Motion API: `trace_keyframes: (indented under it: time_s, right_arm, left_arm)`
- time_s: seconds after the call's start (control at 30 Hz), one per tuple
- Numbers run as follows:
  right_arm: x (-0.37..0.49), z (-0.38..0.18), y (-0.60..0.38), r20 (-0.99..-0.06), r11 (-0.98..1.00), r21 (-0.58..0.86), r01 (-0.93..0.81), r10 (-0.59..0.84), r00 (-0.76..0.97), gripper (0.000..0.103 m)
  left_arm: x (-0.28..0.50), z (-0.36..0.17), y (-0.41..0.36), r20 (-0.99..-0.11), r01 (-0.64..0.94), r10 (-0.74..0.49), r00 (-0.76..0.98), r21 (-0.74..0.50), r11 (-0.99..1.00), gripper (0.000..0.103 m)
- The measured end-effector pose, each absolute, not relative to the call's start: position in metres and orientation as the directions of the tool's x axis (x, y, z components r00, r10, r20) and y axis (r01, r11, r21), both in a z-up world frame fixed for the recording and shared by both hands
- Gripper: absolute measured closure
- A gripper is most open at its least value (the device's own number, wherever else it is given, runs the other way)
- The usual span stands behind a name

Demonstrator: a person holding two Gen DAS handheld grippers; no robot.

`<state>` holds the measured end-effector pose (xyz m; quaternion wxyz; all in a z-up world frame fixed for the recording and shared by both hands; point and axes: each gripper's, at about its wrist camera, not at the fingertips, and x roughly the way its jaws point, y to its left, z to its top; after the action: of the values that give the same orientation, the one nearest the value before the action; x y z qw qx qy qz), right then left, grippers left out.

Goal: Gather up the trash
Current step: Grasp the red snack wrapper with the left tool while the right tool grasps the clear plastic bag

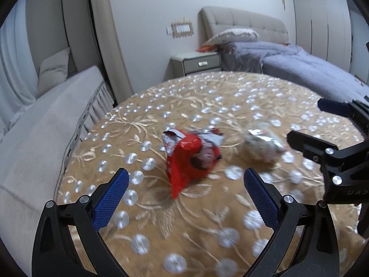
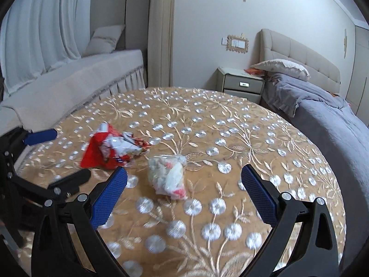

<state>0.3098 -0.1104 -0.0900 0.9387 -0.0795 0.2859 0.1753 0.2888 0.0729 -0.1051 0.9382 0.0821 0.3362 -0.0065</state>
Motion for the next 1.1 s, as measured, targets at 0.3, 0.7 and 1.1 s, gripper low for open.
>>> trace_keyframes:
  time_s: [0.3, 0.7, 1.1]
  right_arm:
    - [0.359, -0.114, -0.097, -0.661, 0.922, 0.018, -0.386, 0.3, 0.687, 0.005]
    - [0.387, -0.139, -0.085, -0.737, 0.897, 0.112, -0.427, 0.363, 0.57, 0.048]
    - [0.334, -0.106, -0.117, -0.661, 0.902, 0.043, -0.429, 0.348, 0.665, 0.049]
  left_arm:
    - [0.341, -0.124, 0.075, -0.677, 0.121, 0.04, 0.735, 0.188, 0.975, 0.005]
    - [0.369, -0.139, 0.055, -0.711, 0.231, 0.027, 0.703, 0.264, 0.936, 0.036]
    - [0.314, -0.106, 0.049, -0.666, 0.157, 0.014, 0.746, 0.196, 0.968, 0.037]
